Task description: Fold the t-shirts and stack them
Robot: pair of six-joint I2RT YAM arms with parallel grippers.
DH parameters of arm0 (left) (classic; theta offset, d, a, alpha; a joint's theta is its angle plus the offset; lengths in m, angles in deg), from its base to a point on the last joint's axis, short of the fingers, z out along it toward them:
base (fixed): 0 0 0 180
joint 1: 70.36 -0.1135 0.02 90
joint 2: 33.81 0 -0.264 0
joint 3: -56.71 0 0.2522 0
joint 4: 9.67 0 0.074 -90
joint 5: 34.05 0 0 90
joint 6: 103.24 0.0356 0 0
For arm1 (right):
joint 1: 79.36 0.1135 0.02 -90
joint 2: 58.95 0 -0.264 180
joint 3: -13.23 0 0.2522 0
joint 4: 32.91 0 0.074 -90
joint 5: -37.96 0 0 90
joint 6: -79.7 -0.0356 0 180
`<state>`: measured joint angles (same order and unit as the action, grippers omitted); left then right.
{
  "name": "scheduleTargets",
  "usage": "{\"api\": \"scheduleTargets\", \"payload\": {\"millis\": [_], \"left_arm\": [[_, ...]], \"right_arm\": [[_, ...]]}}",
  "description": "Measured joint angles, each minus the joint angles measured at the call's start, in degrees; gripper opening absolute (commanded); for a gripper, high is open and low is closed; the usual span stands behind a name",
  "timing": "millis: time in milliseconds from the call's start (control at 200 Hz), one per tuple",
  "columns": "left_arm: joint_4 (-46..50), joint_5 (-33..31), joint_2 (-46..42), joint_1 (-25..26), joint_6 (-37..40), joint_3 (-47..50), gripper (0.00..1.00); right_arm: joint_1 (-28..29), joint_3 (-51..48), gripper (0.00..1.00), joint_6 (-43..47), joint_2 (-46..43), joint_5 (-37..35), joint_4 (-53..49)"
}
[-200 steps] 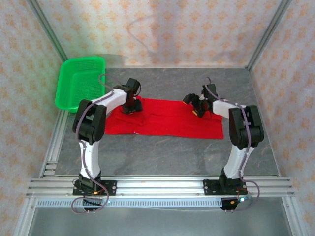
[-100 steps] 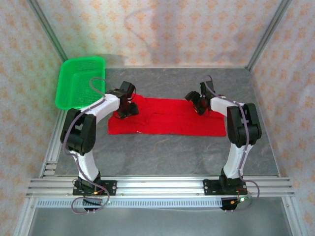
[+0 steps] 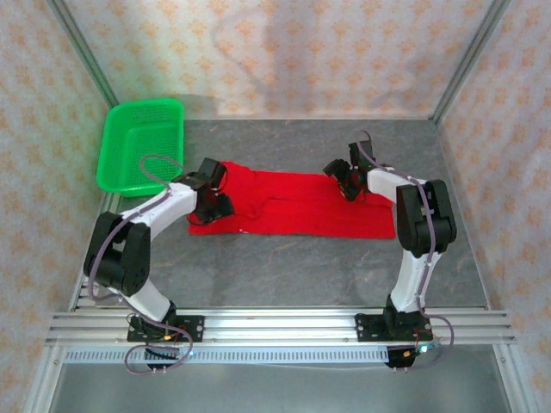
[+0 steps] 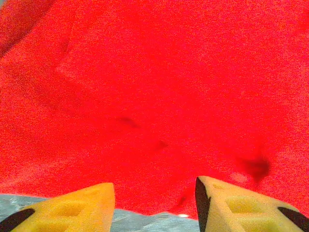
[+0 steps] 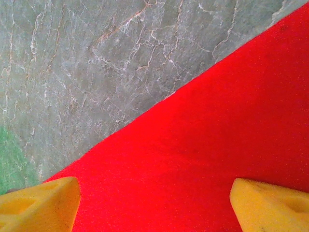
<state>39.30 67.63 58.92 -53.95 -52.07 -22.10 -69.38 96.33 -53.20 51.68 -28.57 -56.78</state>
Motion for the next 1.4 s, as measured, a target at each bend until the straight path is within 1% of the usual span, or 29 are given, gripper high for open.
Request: {"api": "scheduleTargets", "payload": {"millis": [85, 165, 275, 395, 490, 615, 921, 1111, 1261, 1401], "left_arm": [[-0.44, 0.09, 2.86, 0.00, -1.75, -6.43, 0.41], [-1.99, 0.04, 7.80, 0.00, -3.93, -12.24, 0.37], [-3.58, 0.07, 15.15, 0.00, -6.16, -17.18, 0.32], [-3.72, 0.02, 22.27, 0.00, -7.48, -19.19, 0.31], [-2.86, 0.04, 24.24, 0.00, -7.69, -18.64, 0.31], [-2.12, 0.02, 22.95, 0.00, -7.61, -16.90, 0.31], [-1.60, 0.33, 15.54, -0.02, -6.56, -8.98, 0.33], [-1.62, 1.31, 12.68, 0.00, -6.05, -6.08, 0.33], [-1.70, 2.27, 8.92, 0.00, -6.08, -0.09, 0.34], [-2.08, 2.99, 3.56, 0.00, -6.12, 5.20, 0.35]], "right_arm": [[0.00, 0.00, 0.83, 0.00, 0.02, 0.00, 0.00], [0.00, 0.00, 0.83, 0.00, 0.02, -0.04, -0.04], [0.00, 0.00, 0.83, 0.00, 0.04, -0.13, -0.11], [0.00, 0.00, 0.83, 0.00, 0.07, -0.13, -0.15], [0.00, 0.00, 0.82, 0.02, 0.04, -0.15, -0.17], [0.00, 0.00, 0.82, 0.02, 0.07, -0.17, -0.17], [0.00, 0.44, 0.82, 0.00, 0.33, -0.39, -0.79], [0.00, 0.76, 0.82, 0.00, 0.44, -0.57, -1.18], [0.02, 0.87, 0.82, 0.00, 0.52, -0.59, -1.31], [0.02, 0.92, 0.82, 0.00, 0.55, -0.59, -1.42]]}}
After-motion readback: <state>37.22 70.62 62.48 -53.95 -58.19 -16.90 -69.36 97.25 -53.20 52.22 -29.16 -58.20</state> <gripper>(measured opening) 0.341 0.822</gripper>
